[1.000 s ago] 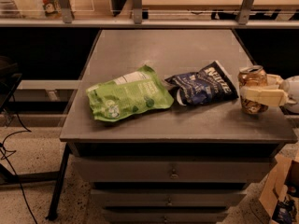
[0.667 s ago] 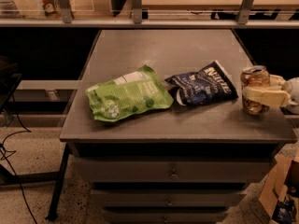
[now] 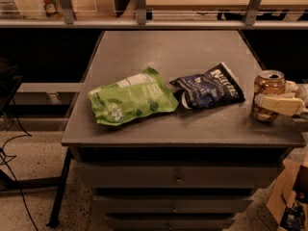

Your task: Place orange can upright

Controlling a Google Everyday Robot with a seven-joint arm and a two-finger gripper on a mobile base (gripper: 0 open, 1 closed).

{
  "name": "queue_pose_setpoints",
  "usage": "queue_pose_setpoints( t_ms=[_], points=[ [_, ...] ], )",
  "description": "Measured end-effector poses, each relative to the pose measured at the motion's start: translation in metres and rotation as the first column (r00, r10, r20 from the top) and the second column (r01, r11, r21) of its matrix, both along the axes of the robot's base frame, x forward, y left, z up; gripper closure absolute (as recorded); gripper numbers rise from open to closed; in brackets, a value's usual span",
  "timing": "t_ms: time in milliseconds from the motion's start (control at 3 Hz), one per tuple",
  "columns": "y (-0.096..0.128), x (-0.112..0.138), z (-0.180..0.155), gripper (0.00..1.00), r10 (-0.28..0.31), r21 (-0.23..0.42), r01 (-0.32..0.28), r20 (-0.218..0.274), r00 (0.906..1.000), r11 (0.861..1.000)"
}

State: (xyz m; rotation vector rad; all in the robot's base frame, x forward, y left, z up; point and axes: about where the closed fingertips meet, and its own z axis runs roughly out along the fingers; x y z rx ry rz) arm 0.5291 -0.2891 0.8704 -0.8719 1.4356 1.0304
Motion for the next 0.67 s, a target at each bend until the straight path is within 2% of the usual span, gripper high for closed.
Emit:
queue_pose_setpoints(
  t_ms=[333,667],
  points=[
    [-0.0038,-0.0018,-0.0016,0.12,0.003,0.001,-0.003,0.0,1.0,1.0],
    [-0.0069,-0.0049,-0.0017,0.0,0.001,-0.008,-0.001,-0.006,1.0,1.0]
  ],
)
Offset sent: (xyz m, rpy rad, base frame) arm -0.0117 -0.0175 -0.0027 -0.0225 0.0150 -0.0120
